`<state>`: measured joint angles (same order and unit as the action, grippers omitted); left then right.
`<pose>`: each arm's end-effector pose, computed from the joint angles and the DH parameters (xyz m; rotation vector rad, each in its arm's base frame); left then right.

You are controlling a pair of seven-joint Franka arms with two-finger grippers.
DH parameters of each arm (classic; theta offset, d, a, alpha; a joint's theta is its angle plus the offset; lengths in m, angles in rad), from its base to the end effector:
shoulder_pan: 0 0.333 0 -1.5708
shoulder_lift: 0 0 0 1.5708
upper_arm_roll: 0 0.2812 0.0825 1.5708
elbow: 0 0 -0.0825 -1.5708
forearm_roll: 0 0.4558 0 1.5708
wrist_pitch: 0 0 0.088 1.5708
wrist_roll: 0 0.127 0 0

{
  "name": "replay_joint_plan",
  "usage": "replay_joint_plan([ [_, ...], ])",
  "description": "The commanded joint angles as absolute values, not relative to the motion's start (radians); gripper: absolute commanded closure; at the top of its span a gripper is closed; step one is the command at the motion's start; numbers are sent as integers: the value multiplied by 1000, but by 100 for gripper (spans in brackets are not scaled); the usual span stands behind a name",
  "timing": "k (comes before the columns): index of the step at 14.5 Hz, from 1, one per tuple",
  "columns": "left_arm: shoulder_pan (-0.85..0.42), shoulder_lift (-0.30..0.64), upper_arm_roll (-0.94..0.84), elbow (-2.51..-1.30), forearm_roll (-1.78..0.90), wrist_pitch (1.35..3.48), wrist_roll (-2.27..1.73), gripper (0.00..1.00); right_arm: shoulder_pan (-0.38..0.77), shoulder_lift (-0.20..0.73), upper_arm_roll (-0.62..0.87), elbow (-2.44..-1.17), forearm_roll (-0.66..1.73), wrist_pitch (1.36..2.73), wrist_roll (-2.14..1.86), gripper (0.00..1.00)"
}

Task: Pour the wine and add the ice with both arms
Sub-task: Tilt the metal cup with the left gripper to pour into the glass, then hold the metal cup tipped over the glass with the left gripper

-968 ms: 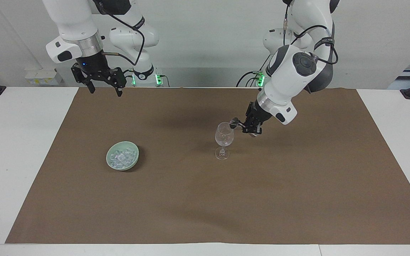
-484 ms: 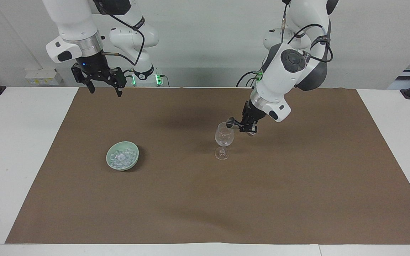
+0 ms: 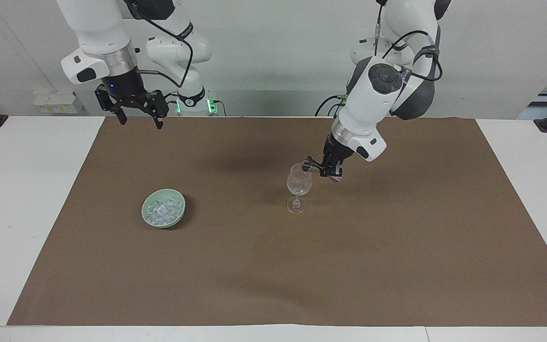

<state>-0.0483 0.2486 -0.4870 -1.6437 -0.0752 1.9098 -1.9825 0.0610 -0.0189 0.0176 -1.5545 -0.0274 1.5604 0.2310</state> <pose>0.6044 -0.3451 0.4140 2.2322 2.0507 -0.2488 0.6193 0.0453 0.5895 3.1086 -0.2383 0.0449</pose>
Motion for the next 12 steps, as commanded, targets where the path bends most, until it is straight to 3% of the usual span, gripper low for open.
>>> replay_joint_plan([
  [1, -48, 264, -500, -1615, -31, 1891, -2026, 100, 48, -23, 20, -1560, -8, 1555, 204, 0],
  [12, -51, 281, -528, -1586, 49, 1859, -2082, 100, 48, -23, 20, -1560, -8, 1555, 204, 0],
])
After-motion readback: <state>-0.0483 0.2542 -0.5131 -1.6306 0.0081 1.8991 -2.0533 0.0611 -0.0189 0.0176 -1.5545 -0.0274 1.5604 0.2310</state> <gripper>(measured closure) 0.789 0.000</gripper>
